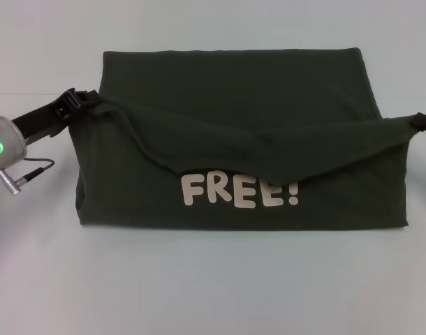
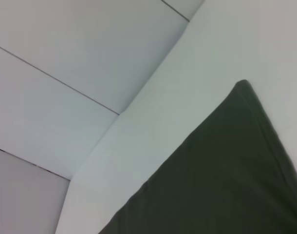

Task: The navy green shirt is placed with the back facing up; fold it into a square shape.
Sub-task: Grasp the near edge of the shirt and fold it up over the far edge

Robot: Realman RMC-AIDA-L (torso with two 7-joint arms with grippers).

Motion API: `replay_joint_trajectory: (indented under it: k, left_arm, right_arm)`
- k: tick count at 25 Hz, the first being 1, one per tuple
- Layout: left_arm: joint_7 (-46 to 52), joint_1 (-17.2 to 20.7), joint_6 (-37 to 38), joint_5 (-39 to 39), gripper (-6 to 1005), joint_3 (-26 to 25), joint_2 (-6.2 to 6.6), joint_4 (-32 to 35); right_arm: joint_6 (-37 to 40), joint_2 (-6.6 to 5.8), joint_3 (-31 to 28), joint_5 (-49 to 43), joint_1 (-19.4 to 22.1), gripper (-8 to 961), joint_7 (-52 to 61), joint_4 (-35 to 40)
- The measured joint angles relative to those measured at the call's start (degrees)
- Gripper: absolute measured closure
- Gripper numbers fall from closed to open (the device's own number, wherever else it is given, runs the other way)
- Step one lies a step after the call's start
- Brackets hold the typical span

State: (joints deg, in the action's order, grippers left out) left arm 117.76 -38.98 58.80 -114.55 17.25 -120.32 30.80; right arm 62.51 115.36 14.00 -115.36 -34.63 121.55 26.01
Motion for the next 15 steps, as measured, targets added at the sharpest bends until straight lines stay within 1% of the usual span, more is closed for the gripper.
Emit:
replay_joint_trajectory:
  k: [1,3,9,12,15]
  left_arm:
    - [-1.04,-0.06,-0.94,0.52,966,0.02,-0.43,-0.02]
    - [-3.23,-0.27,-2.95,1.61,966,0.06,-1.39,-0.08]
    - [-7.83,-1.84,-7.47,2.42,966,0.07,-3.02,-0.22]
    - [-9.75,-2.72,-9.39,2.46,967,0.07,-3.47,-1.01]
    - [-11.3,-3.27,-10.93,2.99,967,0.08,-3.49,-2.23]
  right_arm:
    - [-0.57,0.35,-0.02,0.67,-0.15,953,-0.72,-0.15]
    - [-3.82,1.79,0.07,4.98,-0.42,953,-4.0,-0.21]
    - [-6.89,2.08,1.76,6.2,-1.47,953,-5.0,-0.24]
    - [-8.05,2.17,2.9,6.25,-1.87,953,-5.01,-0.26]
    - [-9.29,2.47,4.08,6.27,-1.96,953,-5.02,-0.26]
